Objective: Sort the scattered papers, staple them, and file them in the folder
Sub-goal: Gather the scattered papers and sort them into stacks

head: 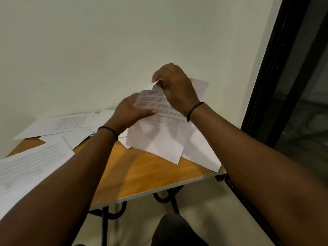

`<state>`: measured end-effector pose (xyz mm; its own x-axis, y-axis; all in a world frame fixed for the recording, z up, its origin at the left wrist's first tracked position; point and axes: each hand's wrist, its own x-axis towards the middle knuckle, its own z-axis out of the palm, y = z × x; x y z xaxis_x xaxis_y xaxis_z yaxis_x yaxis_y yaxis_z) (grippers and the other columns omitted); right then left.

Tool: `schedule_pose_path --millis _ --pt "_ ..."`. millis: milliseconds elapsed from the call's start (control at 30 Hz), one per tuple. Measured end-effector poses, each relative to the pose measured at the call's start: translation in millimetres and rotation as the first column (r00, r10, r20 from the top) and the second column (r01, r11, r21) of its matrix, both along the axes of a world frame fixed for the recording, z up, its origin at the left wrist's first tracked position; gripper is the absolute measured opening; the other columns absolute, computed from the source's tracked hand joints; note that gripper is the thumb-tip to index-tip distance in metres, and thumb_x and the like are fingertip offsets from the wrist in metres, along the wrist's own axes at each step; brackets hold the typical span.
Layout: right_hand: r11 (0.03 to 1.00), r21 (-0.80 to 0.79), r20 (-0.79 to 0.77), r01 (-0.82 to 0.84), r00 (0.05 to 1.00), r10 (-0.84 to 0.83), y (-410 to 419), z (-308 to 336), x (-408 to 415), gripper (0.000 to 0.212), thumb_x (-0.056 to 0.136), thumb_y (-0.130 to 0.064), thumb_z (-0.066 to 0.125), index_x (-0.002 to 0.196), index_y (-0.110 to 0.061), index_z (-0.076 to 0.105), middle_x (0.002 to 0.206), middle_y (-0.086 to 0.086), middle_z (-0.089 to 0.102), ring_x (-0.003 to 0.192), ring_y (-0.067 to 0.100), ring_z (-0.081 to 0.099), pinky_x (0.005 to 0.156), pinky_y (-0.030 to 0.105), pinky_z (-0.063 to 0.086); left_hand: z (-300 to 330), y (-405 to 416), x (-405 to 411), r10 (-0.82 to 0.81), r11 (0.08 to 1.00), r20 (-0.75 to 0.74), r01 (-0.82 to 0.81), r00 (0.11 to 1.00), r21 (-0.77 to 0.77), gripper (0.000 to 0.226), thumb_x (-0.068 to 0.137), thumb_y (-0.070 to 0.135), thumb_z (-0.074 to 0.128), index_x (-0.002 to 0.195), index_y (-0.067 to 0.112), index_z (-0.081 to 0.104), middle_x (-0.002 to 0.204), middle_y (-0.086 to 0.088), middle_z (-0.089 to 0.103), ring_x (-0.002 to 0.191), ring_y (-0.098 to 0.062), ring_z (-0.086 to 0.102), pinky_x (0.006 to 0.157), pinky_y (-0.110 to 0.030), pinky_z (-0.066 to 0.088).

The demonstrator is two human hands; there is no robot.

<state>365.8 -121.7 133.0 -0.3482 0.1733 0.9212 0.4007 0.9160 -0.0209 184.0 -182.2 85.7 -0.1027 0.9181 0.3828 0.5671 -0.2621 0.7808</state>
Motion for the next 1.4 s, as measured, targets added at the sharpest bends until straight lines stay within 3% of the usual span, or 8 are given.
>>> schedule_pose_path --millis 133,267,367,500,967,1200,1300,1400 --pt "0.999 0.033 -0.017 0.043 0.999 -0.042 -7 7 -17 0.024 0.088 0.001 0.060 0.107 -0.008 0.071 0.108 0.011 0.066 0.104 0.025 0.059 0.092 0.032 0.049 -6 -4 -11 0.006 1.000 0.171 -0.010 0.985 0.017 0.018 0.080 0.032 0.081 0.095 0.025 0.073 0.098 0.000 0.075 0.091 -0.018 0.072 0.088 -0.047 0.059" --pt "0.971 -0.030 -0.176 0.237 0.955 -0.238 -1 -23 -3 0.037 0.089 0.001 0.059 0.123 -0.010 0.066 0.115 0.011 0.064 0.108 0.025 0.055 0.093 0.028 0.044 -29 -9 -44 0.249 0.965 0.255 -0.261 0.934 0.016 0.015 0.084 0.023 0.078 0.097 0.018 0.074 0.092 -0.004 0.074 0.087 -0.023 0.072 0.086 -0.043 0.059" --pt "0.820 -0.420 0.196 0.388 0.921 -0.336 6 -70 17 0.029 0.093 -0.018 0.060 0.122 -0.014 0.061 0.119 0.010 0.060 0.112 0.028 0.056 0.091 0.036 0.048 -51 -22 -70 0.386 0.922 0.137 -0.376 0.912 -0.097 0.023 0.080 0.023 0.074 0.085 0.001 0.071 0.077 -0.011 0.069 0.073 -0.029 0.066 0.071 -0.040 0.055" --pt "0.537 -0.381 0.791 0.752 0.566 -0.231 7 -122 27 0.060 0.086 -0.049 0.060 0.135 -0.015 0.046 0.127 0.011 0.058 0.112 0.030 0.058 0.091 0.040 0.051 -76 -45 -85 0.437 0.873 -0.114 -0.452 0.892 -0.182 0.015 0.087 0.019 0.068 0.076 0.009 0.065 0.068 -0.005 0.064 0.067 -0.026 0.064 0.058 -0.032 0.050" --pt "0.545 -0.243 0.873 0.803 0.426 -0.238 8 -132 -5 0.058 0.085 -0.032 0.064 0.136 -0.018 0.040 0.117 0.007 0.064 0.099 0.025 0.063 0.083 0.036 0.052 -127 -53 -98 0.466 0.849 -0.205 -0.500 0.861 -0.169 0.020 0.093 0.034 0.060 0.081 0.021 0.067 0.076 0.003 0.067 0.072 -0.018 0.063 0.065 -0.035 0.053" --pt "0.560 -0.322 0.806 0.763 0.532 -0.261 -3 -109 -28 0.023 0.095 -0.037 0.056 0.103 -0.017 0.064 0.092 0.004 0.065 0.083 0.023 0.062 0.068 0.031 0.049 -129 -56 -95 0.462 0.872 0.000 -0.455 0.887 -0.180 0.009 0.094 0.027 0.059 0.090 0.025 0.067 0.084 0.008 0.069 0.077 -0.012 0.065 0.060 -0.026 0.049" --pt "0.677 -0.520 0.633 0.521 0.767 -0.104 -20 -57 -40 0.037 0.094 -0.033 0.059 0.064 -0.014 0.052 0.066 0.001 0.053 0.067 0.020 0.054 0.056 0.028 0.036 -129 -54 -100 0.444 0.887 0.118 -0.416 0.888 -0.202 0.017 0.098 0.027 0.055 0.103 0.019 0.070 0.096 0.004 0.071 0.083 -0.015 0.067 0.067 -0.026 0.052" --pt "0.610 -0.790 0.281 0.061 0.920 0.273 -48 -12 -47 0.017 0.089 -0.019 0.071 0.075 -0.011 0.066 0.073 -0.002 0.063 0.066 0.009 0.057 0.063 0.024 0.041 -130 -59 -108 0.354 0.929 0.388 -0.271 0.851 -0.253 0.020 0.096 0.026 0.060 0.110 0.016 0.070 0.107 -0.002 0.074 0.096 -0.025 0.072 0.089 -0.047 0.058"
